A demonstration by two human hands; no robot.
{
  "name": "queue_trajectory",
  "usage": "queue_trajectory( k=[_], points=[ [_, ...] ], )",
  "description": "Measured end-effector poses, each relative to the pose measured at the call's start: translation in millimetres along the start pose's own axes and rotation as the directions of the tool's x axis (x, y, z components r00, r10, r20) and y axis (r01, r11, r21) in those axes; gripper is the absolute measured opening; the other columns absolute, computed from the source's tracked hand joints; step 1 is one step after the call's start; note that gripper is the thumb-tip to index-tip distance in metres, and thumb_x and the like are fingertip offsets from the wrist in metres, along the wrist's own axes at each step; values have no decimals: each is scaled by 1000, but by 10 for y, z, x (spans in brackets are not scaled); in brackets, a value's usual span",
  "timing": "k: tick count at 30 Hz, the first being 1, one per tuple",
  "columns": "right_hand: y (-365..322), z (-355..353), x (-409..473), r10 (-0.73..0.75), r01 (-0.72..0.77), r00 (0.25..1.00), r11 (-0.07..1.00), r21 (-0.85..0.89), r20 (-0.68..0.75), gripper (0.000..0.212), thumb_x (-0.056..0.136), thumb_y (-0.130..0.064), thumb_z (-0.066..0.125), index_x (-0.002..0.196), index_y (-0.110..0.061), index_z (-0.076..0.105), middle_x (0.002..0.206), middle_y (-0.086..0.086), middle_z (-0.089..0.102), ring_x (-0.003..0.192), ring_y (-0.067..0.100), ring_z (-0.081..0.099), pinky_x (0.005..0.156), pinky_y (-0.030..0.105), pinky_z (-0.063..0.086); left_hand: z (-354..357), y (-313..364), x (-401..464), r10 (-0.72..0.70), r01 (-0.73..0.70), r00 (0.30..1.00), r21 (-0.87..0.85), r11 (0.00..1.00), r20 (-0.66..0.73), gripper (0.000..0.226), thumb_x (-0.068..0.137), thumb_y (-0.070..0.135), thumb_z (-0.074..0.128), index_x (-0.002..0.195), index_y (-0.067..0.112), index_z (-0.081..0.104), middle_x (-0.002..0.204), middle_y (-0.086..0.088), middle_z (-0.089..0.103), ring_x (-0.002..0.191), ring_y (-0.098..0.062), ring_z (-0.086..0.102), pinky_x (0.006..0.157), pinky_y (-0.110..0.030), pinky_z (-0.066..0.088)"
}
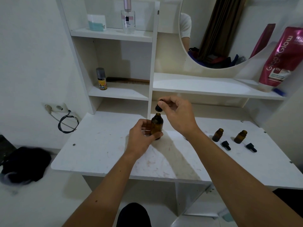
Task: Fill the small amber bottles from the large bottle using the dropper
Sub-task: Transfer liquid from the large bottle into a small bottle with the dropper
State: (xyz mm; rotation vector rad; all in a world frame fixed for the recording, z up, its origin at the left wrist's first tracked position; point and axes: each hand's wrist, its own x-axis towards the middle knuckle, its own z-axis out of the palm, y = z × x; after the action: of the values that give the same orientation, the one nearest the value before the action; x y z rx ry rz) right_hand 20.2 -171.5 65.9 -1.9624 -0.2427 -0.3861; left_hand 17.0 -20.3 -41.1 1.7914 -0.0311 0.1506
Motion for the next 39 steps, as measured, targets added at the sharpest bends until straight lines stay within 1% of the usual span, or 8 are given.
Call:
queue_trajectory(
  k=[5,15,19,24,30,36,38,39],
  points=[
    [-30,-56,-30,-19,19,1000,1000,16,-13,12,97,-18,74,108,-14,77,95,-5,79,87,-2,73,81,9,54,13,13,-12,8,-8,1000,16,1000,-1,55,77,34,91,120,28,58,111,15,69,100,-5,69,87,-15,53],
    [-189,-238,9,-108,126,980,987,104,-170,16,99,-16,72,113,-12,77,102,-6,78,98,5,73,92,17,56,41,16,-70,24,-23,998,14,1000,-52,58,76,31,92,123,24,57,118,9,69,105,-11,68,91,-22,57],
    [-235,-348,-5,-111,149,967,977,154,-231,16,99,-16,72,113,-11,77,103,-1,79,100,10,74,95,23,58,59,9,-147,35,-28,993,71,997,-109,66,74,36,94,124,26,52,123,6,62,103,-16,66,83,-18,56],
    [-237,-476,-96,-101,148,963,974,174,-252,15,98,-17,73,112,-14,77,103,-2,79,100,10,75,97,25,58,116,18,-313,11,-2,981,47,999,-194,63,73,38,94,119,25,53,113,5,64,96,-16,66,76,-15,53],
    [-102,-697,-251,-77,125,960,978,168,-270,17,98,-16,72,114,-10,76,105,0,78,101,10,74,97,24,58,312,99,-513,57,-65,984,-44,997,-167,44,77,30,92,108,19,63,96,5,71,85,-12,70,76,-19,59],
    [87,-938,-376,-47,95,949,986,140,-313,17,98,-16,73,114,-10,77,104,-4,78,101,6,74,94,19,56,576,163,-494,87,-87,996,-37,995,-17,46,78,30,91,116,21,66,104,10,73,91,-9,71,82,-22,61],
    [155,-1028,-405,-29,74,945,989,127,-325,18,98,-18,73,114,-10,77,103,-4,78,96,4,74,84,13,56,682,186,-446,87,-86,996,-33,996,15,48,79,31,91,118,22,65,106,11,71,94,-10,70,83,-24,62],
    [189,-1070,-421,-12,53,945,992,118,-327,19,99,-21,73,115,-13,77,102,-4,79,90,3,73,74,10,55,738,192,-416,86,-85,996,-36,996,31,49,78,31,91,119,22,65,107,11,71,94,-10,70,85,-25,62]
  ],
)
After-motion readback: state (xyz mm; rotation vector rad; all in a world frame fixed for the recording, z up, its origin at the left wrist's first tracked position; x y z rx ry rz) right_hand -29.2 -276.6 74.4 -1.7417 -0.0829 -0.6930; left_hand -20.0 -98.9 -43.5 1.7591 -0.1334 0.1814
